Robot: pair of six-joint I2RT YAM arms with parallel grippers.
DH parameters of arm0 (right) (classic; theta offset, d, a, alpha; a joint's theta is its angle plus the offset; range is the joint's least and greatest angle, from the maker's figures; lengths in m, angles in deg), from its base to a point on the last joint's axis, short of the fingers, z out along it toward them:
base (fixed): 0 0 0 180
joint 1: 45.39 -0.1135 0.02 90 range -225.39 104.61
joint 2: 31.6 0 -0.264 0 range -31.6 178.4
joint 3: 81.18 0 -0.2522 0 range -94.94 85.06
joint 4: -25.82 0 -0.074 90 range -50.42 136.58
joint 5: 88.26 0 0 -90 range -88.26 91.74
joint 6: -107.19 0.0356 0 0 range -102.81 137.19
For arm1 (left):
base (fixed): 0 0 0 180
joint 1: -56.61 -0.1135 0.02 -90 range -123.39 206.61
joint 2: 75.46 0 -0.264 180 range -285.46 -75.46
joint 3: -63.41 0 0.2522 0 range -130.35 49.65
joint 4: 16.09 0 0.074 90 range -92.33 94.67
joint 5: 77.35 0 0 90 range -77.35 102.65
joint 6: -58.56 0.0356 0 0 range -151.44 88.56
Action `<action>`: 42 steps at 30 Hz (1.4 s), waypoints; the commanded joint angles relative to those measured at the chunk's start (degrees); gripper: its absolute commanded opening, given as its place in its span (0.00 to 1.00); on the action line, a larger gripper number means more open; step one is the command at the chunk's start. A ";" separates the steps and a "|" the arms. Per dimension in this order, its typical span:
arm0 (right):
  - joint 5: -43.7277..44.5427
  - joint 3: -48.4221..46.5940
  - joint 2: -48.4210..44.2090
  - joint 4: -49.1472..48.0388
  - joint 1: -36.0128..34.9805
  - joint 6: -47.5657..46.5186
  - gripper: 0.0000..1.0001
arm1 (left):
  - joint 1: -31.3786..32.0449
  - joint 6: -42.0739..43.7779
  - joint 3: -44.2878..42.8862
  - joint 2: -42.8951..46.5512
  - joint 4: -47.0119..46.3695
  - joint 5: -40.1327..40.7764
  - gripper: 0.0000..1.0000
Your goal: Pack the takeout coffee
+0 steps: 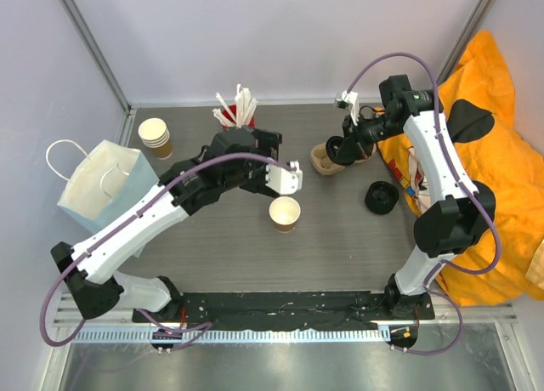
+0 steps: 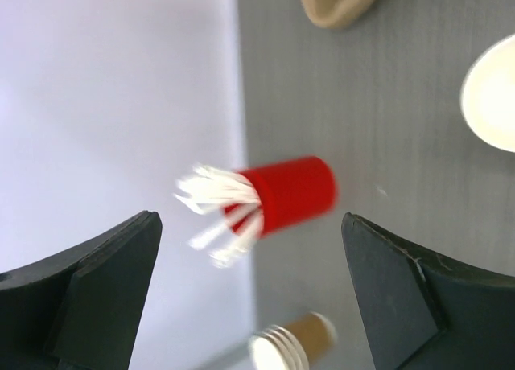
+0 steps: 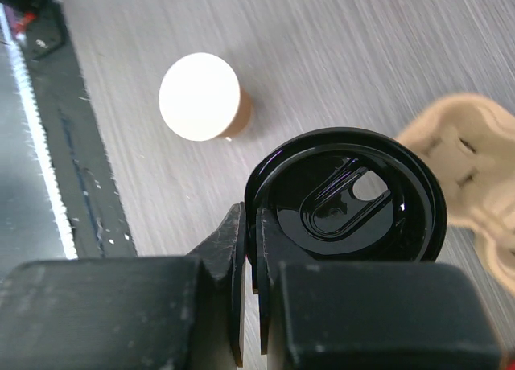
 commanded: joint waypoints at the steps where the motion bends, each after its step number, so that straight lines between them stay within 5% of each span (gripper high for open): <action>1: -6.55 -2.72 -1.25 9.82 -0.86 1.21 0.09 | 3.47 17.73 5.44 5.14 -12.49 0.18 1.00; 6: -8.75 -0.96 -3.70 9.73 -2.26 0.86 0.10 | 4.27 21.53 14.05 7.87 -19.97 -7.54 1.00; 18: -12.36 6.42 -10.56 9.73 -7.10 1.38 0.11 | 4.27 26.18 19.08 3.74 -32.63 -21.88 1.00; 42: -11.56 8.80 -14.52 9.82 -9.91 2.44 0.13 | 8.83 29.44 20.22 0.31 -32.11 -23.92 0.78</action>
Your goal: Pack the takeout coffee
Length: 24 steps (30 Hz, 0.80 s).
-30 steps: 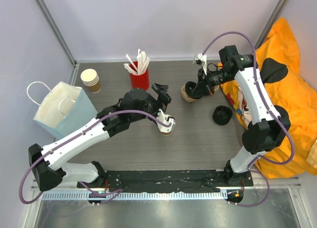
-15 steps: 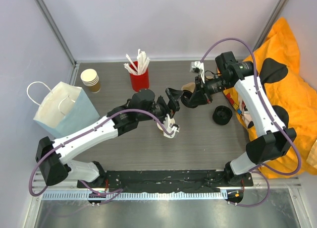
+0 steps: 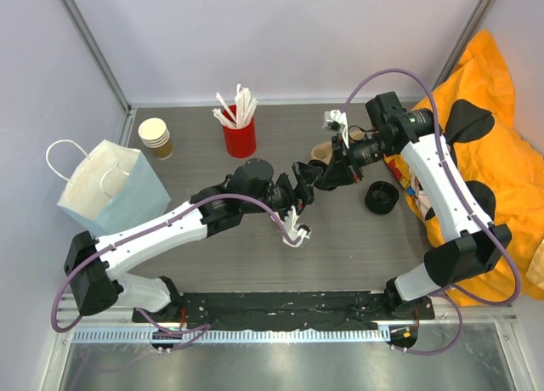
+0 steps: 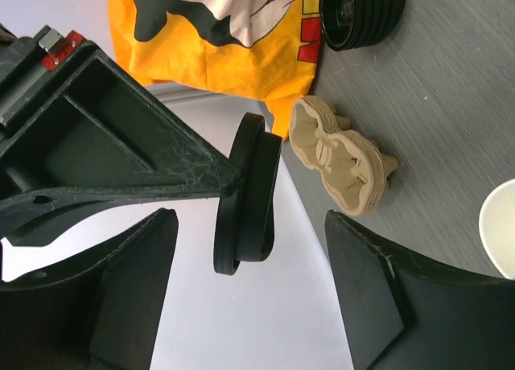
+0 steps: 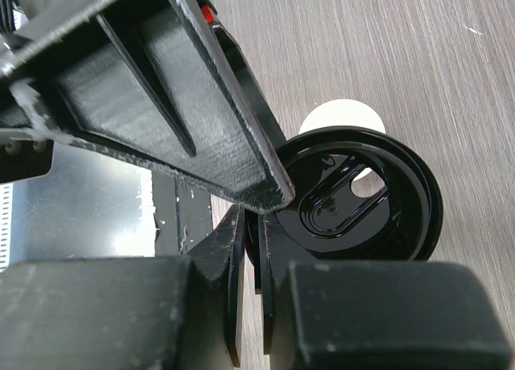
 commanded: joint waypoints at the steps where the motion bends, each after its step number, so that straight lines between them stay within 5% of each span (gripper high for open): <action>1: -1.25 -0.60 -2.48 8.60 -0.32 0.47 0.13 | 1.41 -0.70 0.00 -0.28 -3.12 -0.52 0.76; 14: -0.55 0.19 -3.44 8.16 -0.75 0.56 0.14 | 2.55 -1.41 -0.97 -2.65 -4.27 2.38 0.49; 24: 0.16 0.71 -4.15 7.19 -1.72 1.35 0.14 | 3.17 -1.41 -1.32 -3.80 -4.70 4.84 0.36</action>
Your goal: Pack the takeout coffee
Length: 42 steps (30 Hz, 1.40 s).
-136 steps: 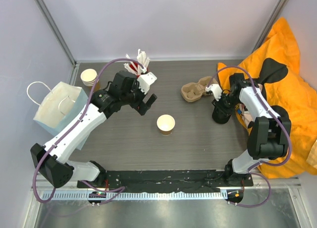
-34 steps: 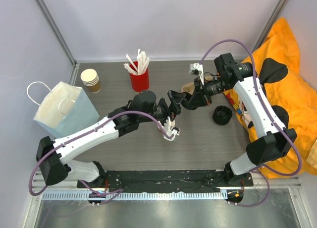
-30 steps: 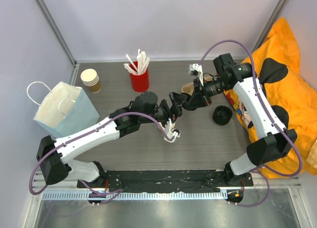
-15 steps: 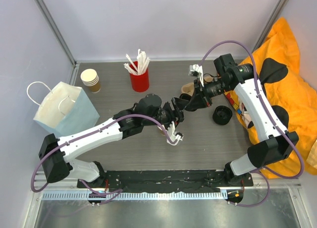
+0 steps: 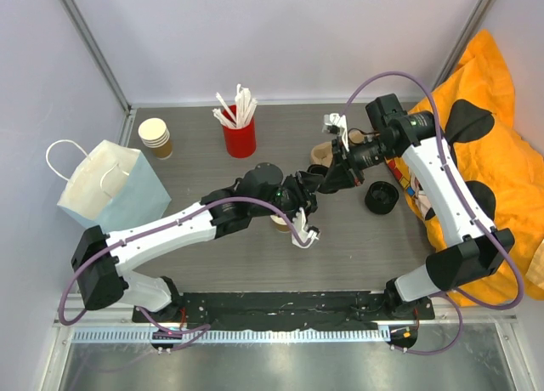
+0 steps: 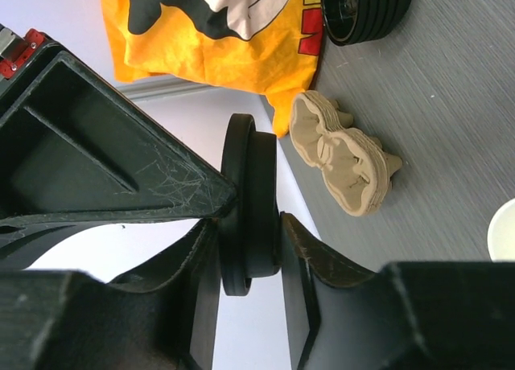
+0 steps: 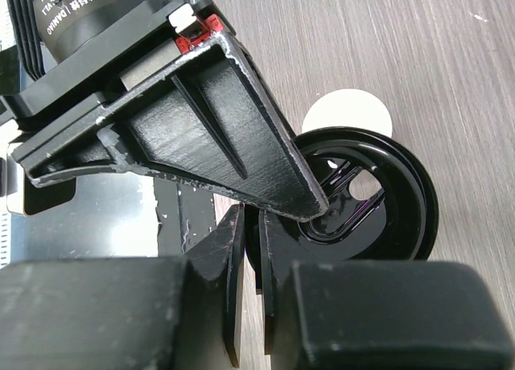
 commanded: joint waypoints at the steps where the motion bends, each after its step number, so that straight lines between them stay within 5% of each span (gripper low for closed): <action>1: -1.26 0.30 -2.73 6.56 -1.00 1.09 0.14 | 0.68 -0.97 -1.45 -0.98 -1.73 0.56 0.34; 7: 0.32 1.01 -3.78 4.97 -1.79 2.41 0.18 | 1.55 -2.63 -1.98 -1.68 -2.26 2.83 0.10; 11: 2.16 -1.71 -5.01 4.71 -1.70 2.93 0.50 | 2.26 -9.46 -5.30 -2.12 -1.83 7.40 0.05; 20: 18.15 -8.84 -14.50 -13.28 -0.30 16.46 0.85 | 2.26 -35.31 -15.77 -1.25 19.34 19.71 0.10; 25: 31.49 -7.70 -19.07 -20.95 -0.21 20.42 0.91 | 1.47 -49.12 -15.61 1.83 28.84 20.94 0.14; 33: 36.01 4.58 -24.96 -26.40 -0.03 16.84 0.95 | -6.43 -68.62 -22.61 -0.18 36.22 20.43 0.14; 40: 28.54 11.02 -24.26 -26.49 -0.65 13.31 0.95 | -18.98 -91.90 -31.07 -6.86 36.60 4.19 0.14; 42: 28.01 11.55 -24.26 -27.63 -1.17 13.48 0.95 | -21.99 -100.06 -31.25 -8.27 32.91 -6.35 0.16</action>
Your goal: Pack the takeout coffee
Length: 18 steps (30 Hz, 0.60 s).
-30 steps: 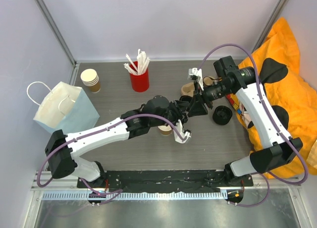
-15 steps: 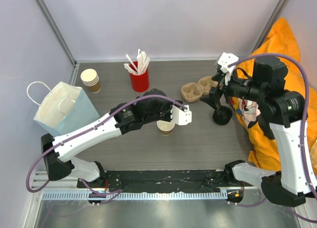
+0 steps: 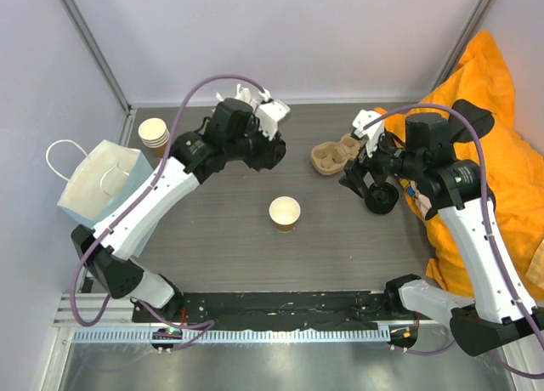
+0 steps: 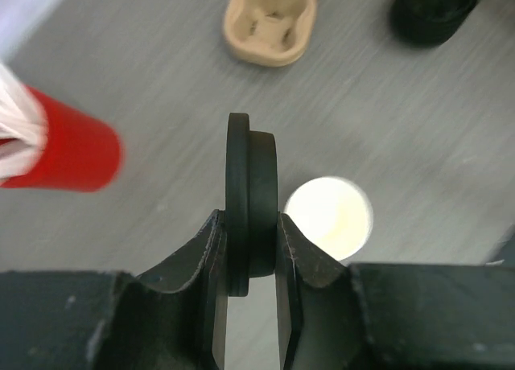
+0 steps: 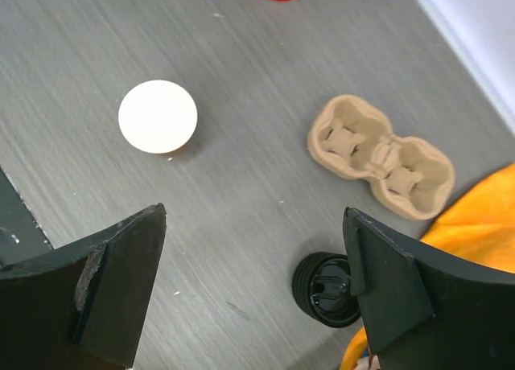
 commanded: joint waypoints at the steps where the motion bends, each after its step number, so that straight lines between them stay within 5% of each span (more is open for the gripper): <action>1: -3.73 0.47 -0.89 -4.18 -1.26 -1.31 0.93 | -7.89 -21.98 -1.93 -4.37 -4.74 -20.36 0.16; 9: -4.87 1.26 2.18 -9.28 -5.30 -0.70 0.86 | -11.34 -49.63 4.65 -12.03 -27.40 -43.30 0.17; 18: -1.55 0.03 8.50 -7.88 -13.30 -4.64 0.82 | -11.61 -57.86 11.95 -11.69 -38.05 -43.68 0.16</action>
